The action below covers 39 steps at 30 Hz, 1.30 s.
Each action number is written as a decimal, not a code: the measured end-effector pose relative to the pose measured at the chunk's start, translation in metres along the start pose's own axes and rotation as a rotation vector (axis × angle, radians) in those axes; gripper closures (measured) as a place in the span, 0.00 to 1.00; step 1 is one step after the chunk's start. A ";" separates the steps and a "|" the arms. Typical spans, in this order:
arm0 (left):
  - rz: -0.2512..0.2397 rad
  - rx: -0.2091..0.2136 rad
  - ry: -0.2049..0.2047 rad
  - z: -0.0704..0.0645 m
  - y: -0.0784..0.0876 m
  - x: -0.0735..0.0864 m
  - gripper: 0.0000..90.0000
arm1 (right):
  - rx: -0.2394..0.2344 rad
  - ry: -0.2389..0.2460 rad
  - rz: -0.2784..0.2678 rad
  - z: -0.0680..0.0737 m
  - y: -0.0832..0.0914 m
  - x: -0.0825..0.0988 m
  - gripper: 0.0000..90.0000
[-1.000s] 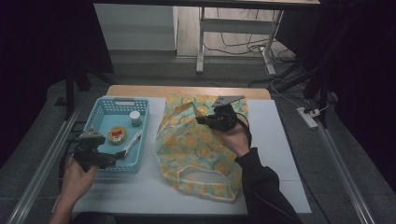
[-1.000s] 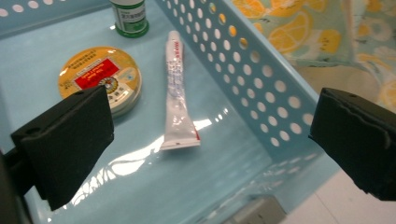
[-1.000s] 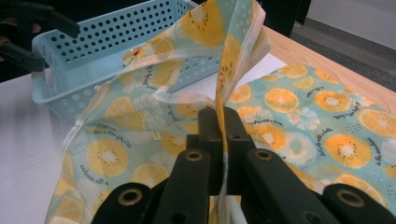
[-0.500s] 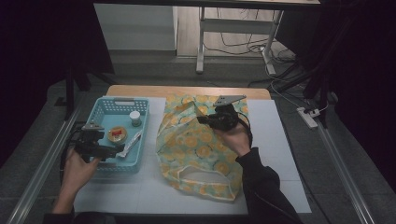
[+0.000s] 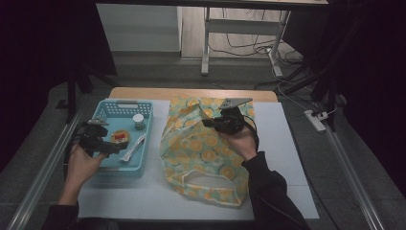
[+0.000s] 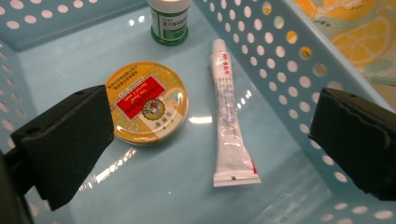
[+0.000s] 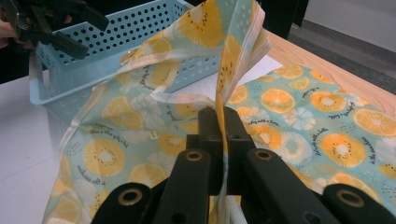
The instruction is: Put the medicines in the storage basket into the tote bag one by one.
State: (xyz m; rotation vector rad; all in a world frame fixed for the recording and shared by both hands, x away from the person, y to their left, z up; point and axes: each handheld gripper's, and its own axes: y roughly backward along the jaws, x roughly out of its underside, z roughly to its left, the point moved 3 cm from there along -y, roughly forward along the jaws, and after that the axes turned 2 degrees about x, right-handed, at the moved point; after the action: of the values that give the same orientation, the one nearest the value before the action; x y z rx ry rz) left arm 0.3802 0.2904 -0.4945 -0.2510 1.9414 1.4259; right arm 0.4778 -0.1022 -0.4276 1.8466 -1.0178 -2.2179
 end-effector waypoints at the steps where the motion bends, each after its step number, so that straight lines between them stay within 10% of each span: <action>1: 0.010 0.000 0.001 0.001 -0.001 -0.001 0.00 | -0.001 0.000 -0.001 0.000 0.000 0.000 0.99; 23: 0.085 -0.001 0.044 0.031 -0.037 -0.013 0.00 | -0.007 0.002 -0.002 0.001 -0.001 0.000 0.99; 39: 0.263 -0.027 0.067 0.043 -0.068 -0.014 0.00 | -0.009 0.006 -0.001 0.002 -0.001 0.000 0.99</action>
State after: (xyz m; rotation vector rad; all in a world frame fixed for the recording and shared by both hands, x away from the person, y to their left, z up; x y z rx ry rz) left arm 0.4450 0.3002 -0.5435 -0.0571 2.0700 1.6309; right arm 0.4766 -0.1006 -0.4282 1.8493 -1.0046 -2.2123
